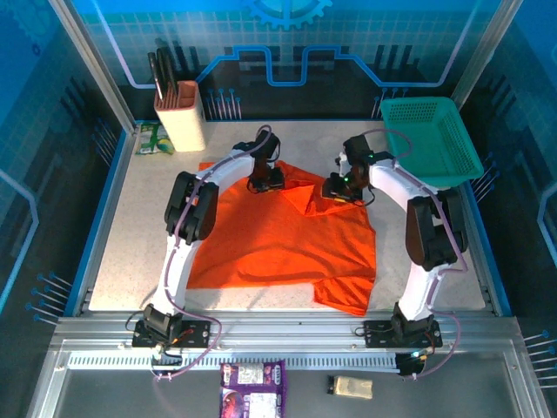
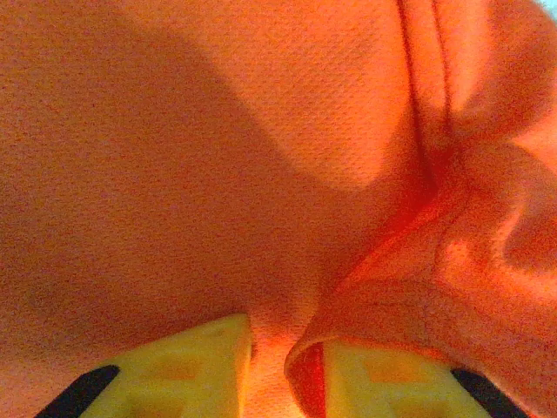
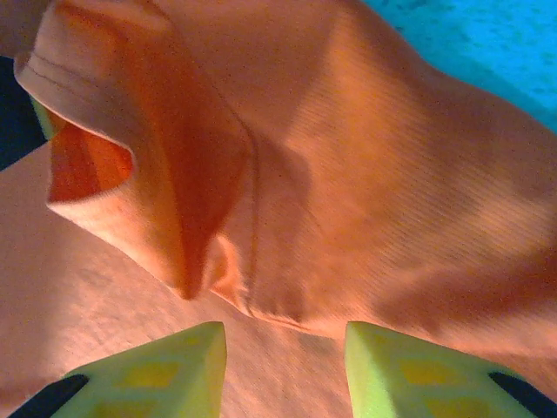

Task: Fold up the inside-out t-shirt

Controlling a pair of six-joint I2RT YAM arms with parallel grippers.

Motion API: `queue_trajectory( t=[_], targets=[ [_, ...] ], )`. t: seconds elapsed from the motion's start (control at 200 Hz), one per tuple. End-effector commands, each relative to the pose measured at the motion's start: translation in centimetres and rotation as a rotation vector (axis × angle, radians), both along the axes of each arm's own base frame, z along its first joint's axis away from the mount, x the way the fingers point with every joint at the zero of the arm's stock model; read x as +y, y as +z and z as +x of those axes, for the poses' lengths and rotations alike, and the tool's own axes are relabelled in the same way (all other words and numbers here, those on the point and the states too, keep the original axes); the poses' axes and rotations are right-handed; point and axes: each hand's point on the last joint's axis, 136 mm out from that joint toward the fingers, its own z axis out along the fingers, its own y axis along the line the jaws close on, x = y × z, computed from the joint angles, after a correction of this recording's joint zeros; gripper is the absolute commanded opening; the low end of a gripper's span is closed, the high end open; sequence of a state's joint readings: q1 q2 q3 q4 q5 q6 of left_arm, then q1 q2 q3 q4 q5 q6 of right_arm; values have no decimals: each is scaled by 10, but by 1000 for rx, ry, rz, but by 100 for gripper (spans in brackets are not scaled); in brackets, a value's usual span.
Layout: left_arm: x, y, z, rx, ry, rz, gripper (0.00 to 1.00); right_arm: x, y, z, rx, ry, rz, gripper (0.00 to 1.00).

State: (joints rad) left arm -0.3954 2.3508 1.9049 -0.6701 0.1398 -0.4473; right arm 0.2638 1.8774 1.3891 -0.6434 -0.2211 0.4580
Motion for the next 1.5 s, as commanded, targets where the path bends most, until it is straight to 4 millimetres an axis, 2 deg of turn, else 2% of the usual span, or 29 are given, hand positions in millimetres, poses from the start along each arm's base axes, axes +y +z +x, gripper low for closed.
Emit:
queue_trajectory(
  t=[0.0,0.095,0.275,0.375,0.565,0.72,0.951,1.181,1.241,1.281,1.366,1.496],
  targets=[
    [-19,26,1,-22,5,-133,29,26,8,9,-4,-11,57,46],
    [-17,28,2,-26,12,-134,29,31,7,16,4,-80,47,52],
    [-12,33,5,-40,25,-136,33,44,10,29,13,-182,79,58],
    [-10,38,9,-56,37,-144,34,40,3,34,34,-228,31,60],
    [-6,41,20,-74,48,-139,36,44,-14,41,88,-241,4,61],
    [-8,40,24,-72,44,-139,37,47,-22,37,114,-231,-14,58],
    [-14,43,30,-78,41,-163,33,43,-13,28,91,-232,-15,42],
    [-16,44,32,-77,36,-175,28,41,4,26,30,-210,-53,16],
    [-17,44,33,-77,38,-178,28,41,7,26,25,-200,-63,12],
    [-18,44,33,-76,36,-181,27,41,7,25,22,-192,-72,16],
    [-18,43,33,-72,35,-180,26,38,11,26,13,-186,-100,34],
    [-15,35,31,-58,35,-162,23,29,20,31,-23,-169,-169,41]
  ],
)
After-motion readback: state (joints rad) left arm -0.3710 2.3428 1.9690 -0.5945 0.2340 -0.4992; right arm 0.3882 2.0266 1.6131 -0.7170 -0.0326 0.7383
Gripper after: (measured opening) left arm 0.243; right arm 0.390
